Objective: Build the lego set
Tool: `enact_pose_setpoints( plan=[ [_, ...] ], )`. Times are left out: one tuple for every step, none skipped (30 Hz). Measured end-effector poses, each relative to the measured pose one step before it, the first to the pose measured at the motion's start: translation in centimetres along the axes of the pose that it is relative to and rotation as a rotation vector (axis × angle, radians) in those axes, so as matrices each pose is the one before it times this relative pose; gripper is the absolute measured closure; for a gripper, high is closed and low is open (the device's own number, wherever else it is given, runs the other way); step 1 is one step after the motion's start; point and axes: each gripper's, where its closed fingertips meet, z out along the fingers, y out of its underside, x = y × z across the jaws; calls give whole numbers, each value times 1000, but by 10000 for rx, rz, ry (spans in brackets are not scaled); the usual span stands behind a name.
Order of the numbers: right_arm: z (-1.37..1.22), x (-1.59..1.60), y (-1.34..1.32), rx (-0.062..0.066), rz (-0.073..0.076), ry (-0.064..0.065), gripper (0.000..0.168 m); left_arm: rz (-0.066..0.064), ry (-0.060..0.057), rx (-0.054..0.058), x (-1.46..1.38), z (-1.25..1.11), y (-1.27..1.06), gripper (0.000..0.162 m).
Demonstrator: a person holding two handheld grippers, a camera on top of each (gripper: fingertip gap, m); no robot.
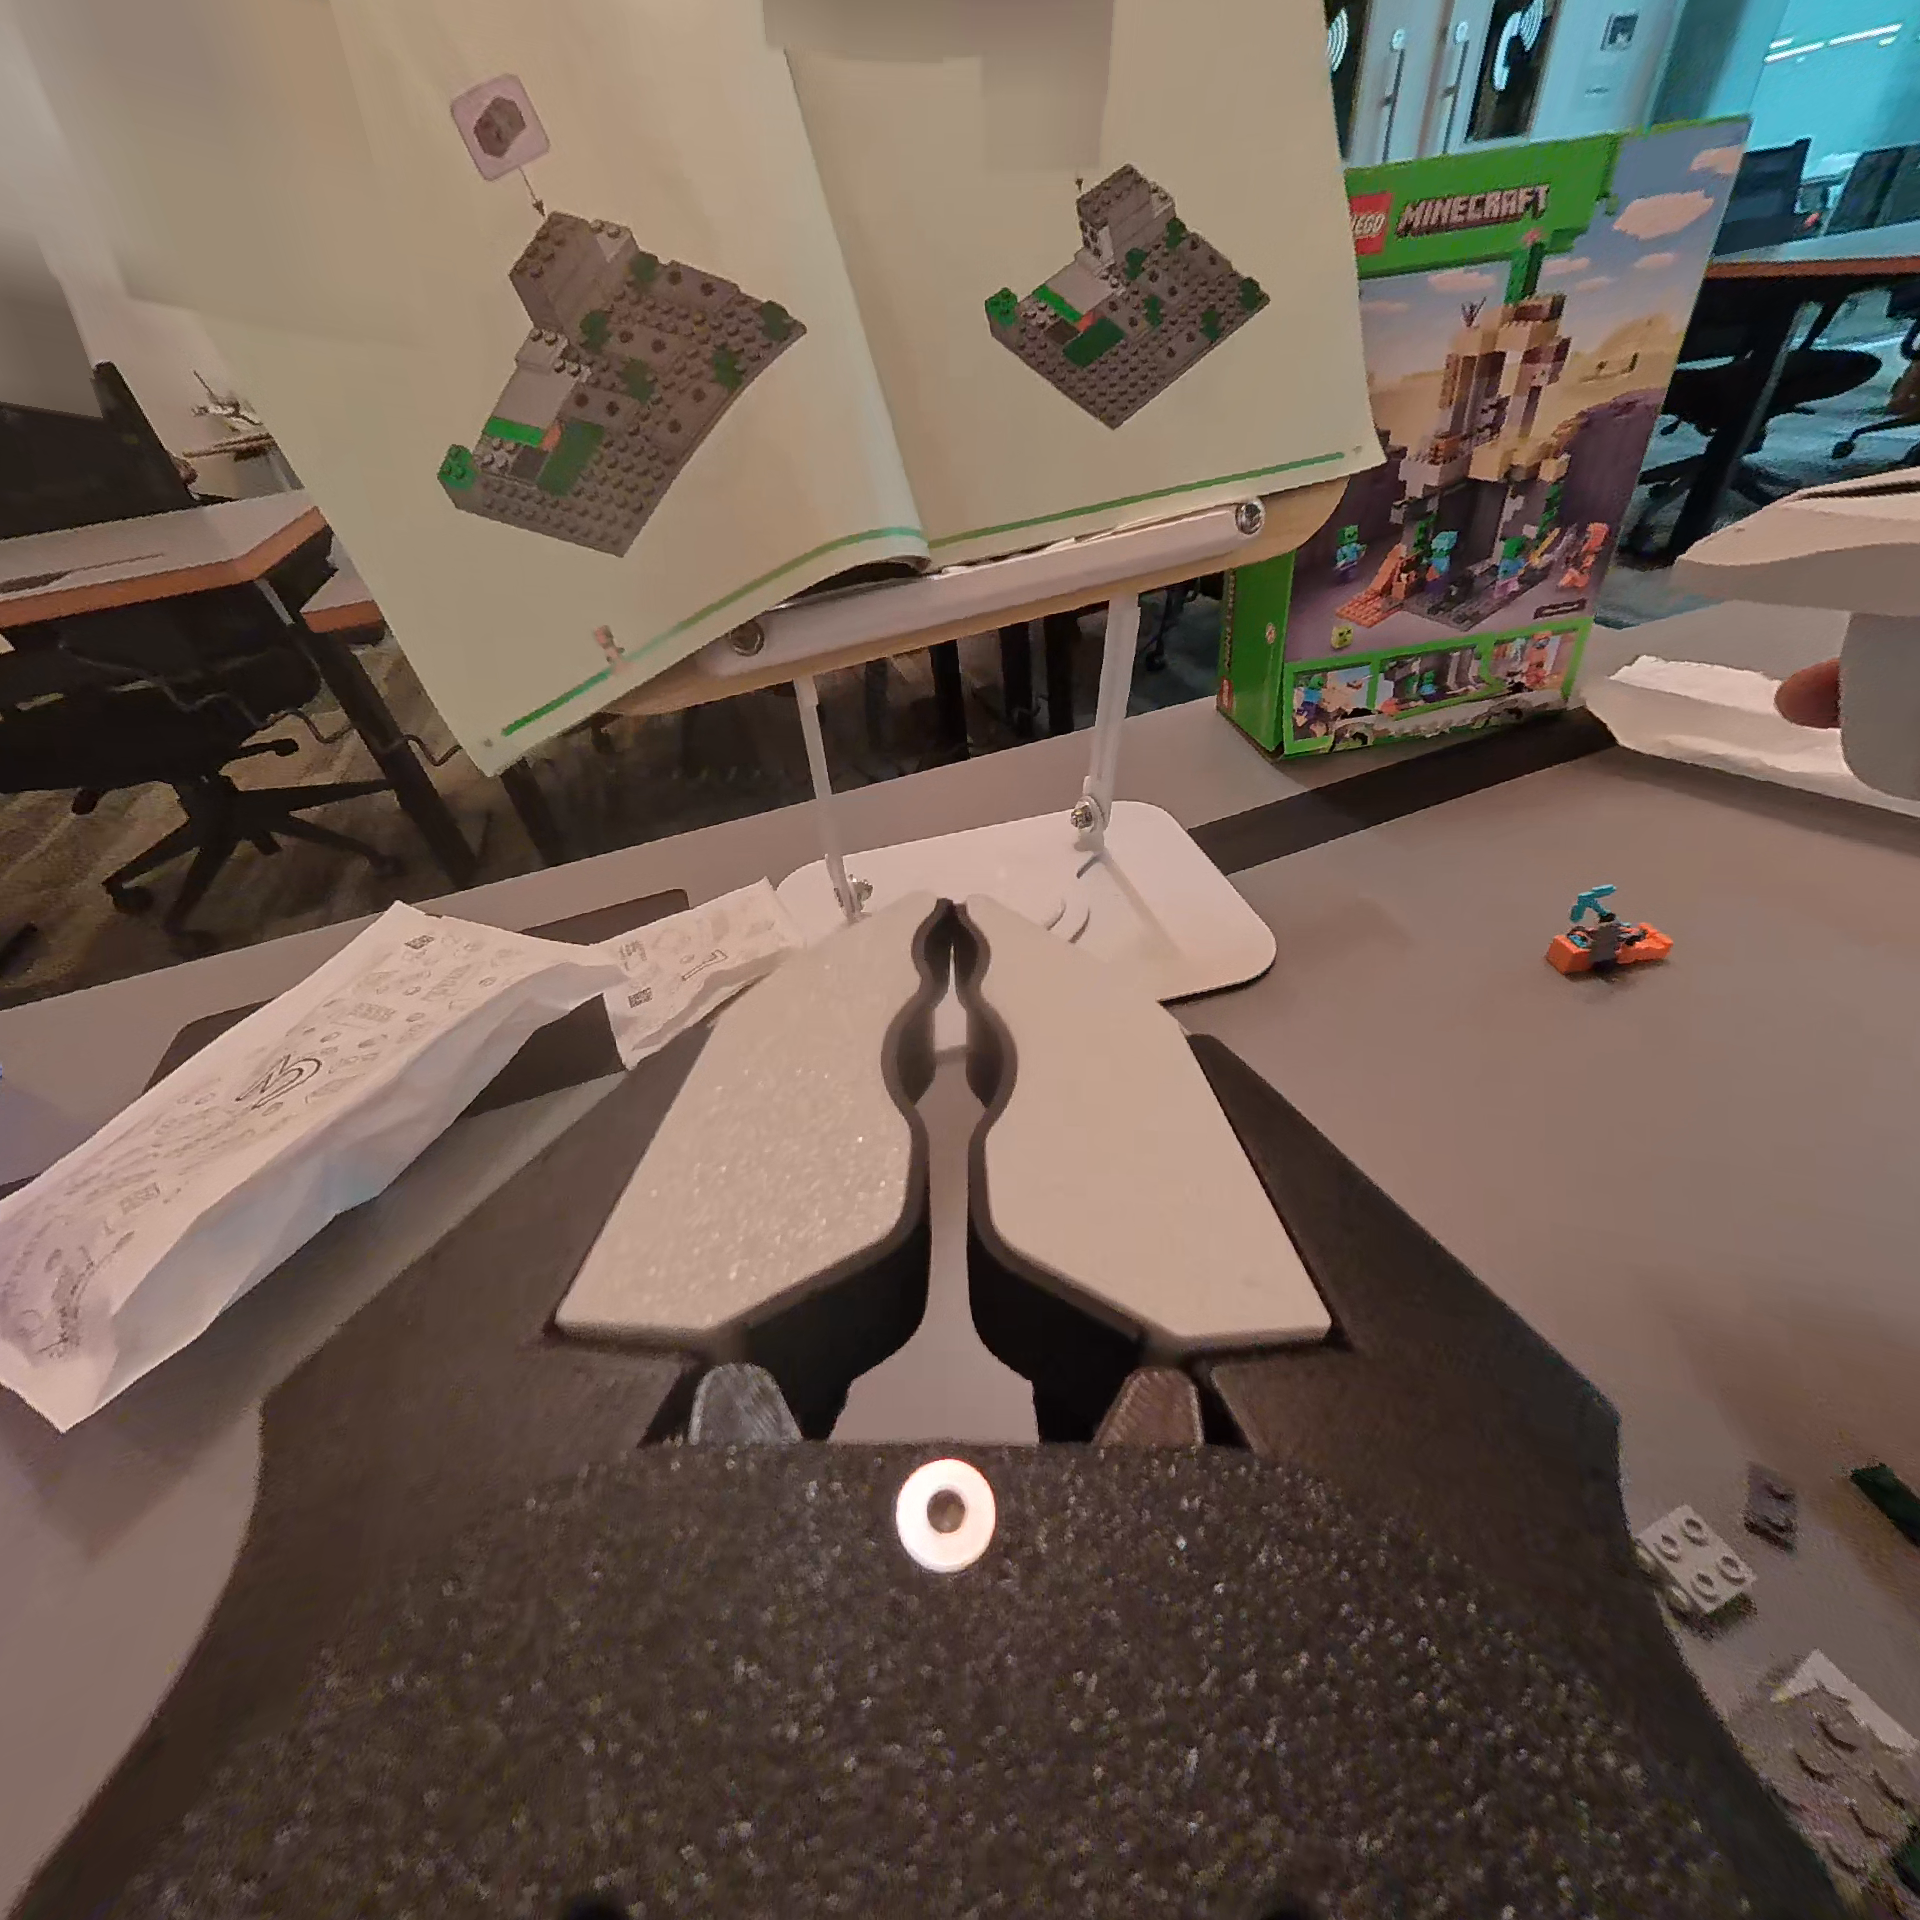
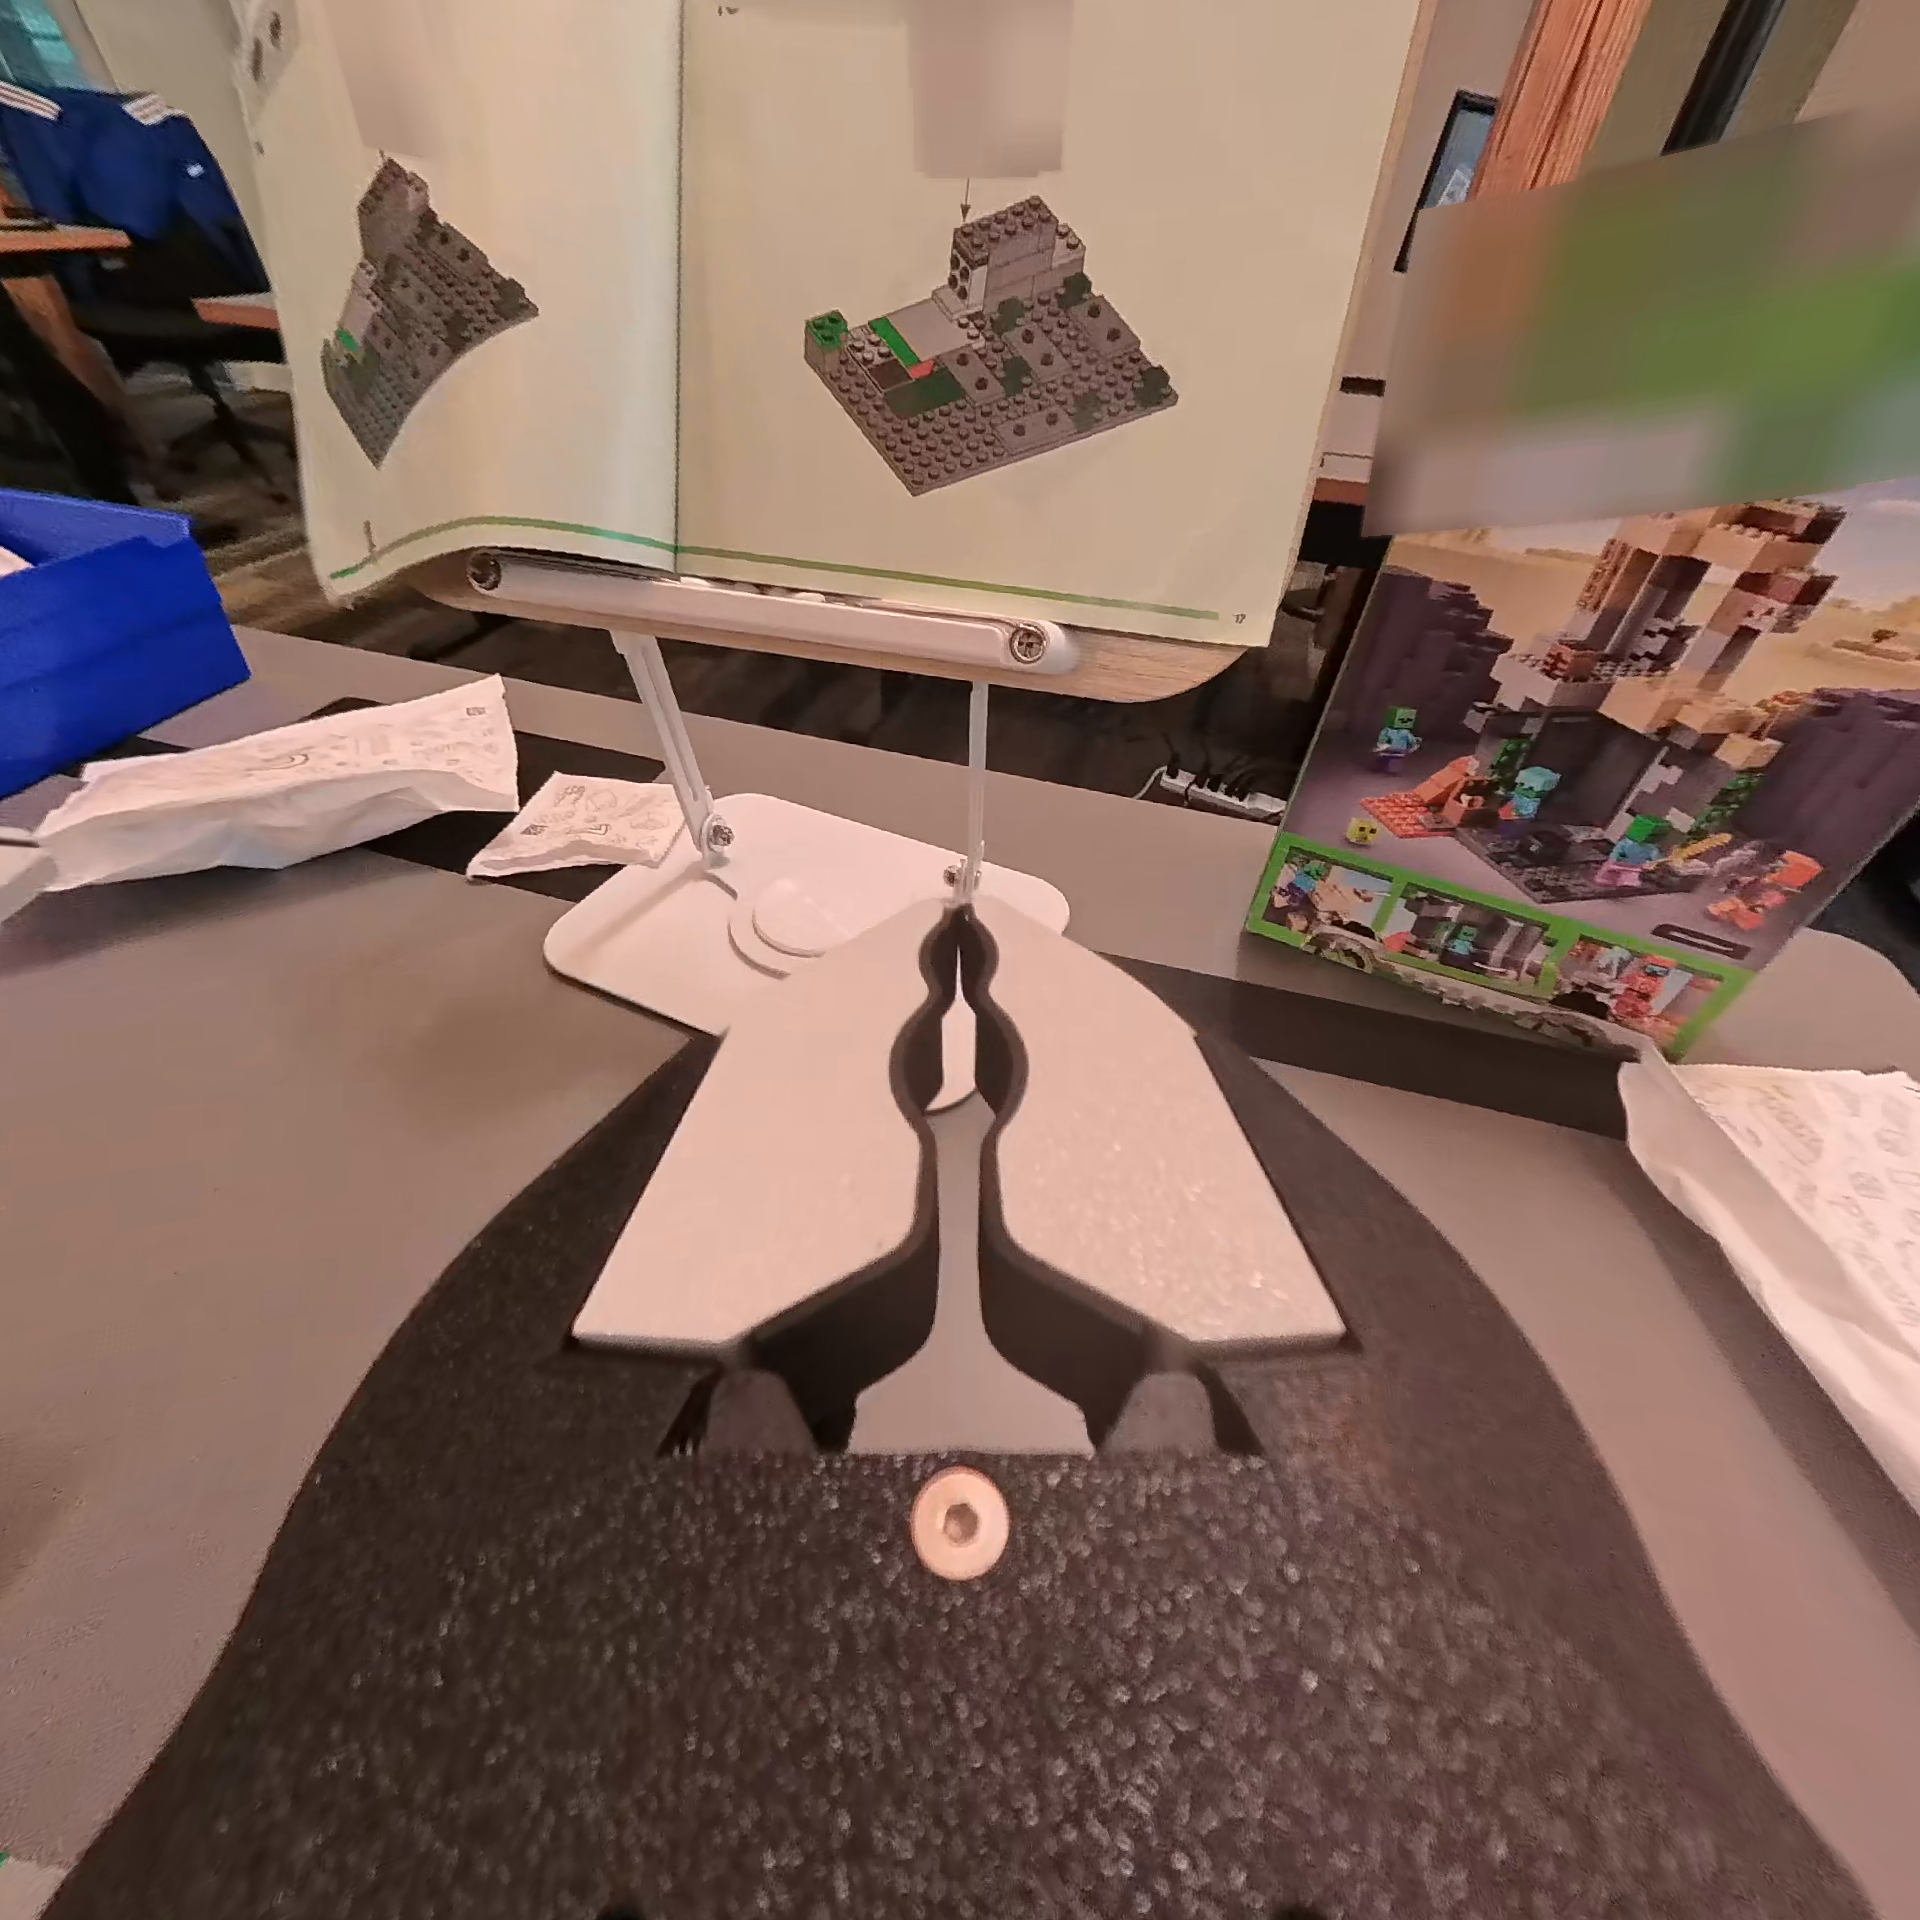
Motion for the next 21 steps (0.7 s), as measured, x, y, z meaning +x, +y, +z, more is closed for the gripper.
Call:
enact_pose_setpoints(
  plan=[
    [107,114,112,-34,-17,56,168,-3,-1,-49,-104,132,206,162],
    [81,88,86,-24,-14,32,168,-2,-5,-43,-110,147,166,162],
    [63,69,60,-16,0,19,168,2,-17,-30,-110,153,107,162],
    [55,60,19,-6,6,15,168,6,-20,-14,-116,127,39,162],
    [30,59,-10,4,-12,22,168,25,-34,11,-116,137,-36,162],
    [20,73,-34,17,-38,35,168,50,-38,6,-103,117,-73,162],
    [15,72,-23,8,-56,39,168,53,-50,40,-120,70,-137,162],
    [18,62,-14,0,-43,30,168,49,-48,52,-125,49,-177,162],
    [8,34,-26,4,-10,11,168,39,-26,23,-109,42,-139,162],
    [15,1,-9,-3,4,-7,168,12,-24,40,-113,40,-155,162],
    [15,0,-8,-4,-5,-5,168,3,-11,33,-91,35,-156,162],
    [7,-14,3,3,-21,1,168,14,-9,21,-93,17,-150,162],
    [20,-12,21,3,-32,4,168,27,-15,34,-97,-1,-175,162],
    [10,-11,24,2,-35,5,168,30,-27,46,-129,-45,-173,162],
    [9,-10,24,2,-26,3,168,18,-39,49,-156,-41,-154,162],
    [18,-24,11,4,-11,-9,168,0,-24,22,-156,-52,-86,162],
    [7,-9,13,5,-1,-6,168,-9,-28,10,-171,-47,-58,162],
    [10,8,7,10,-4,-3,168,-14,-29,22,-185,-46,-61,162],
    [6,-11,0,16,-12,-6,168,-9,-23,15,-174,-35,-35,162],
    [9,-1,-6,20,-18,-1,168,-3,-21,0,-164,-27,-19,162],
    [-5,3,-12,28,-18,4,168,-18,-11,29,-145,-43,-63,162]
  ],
)
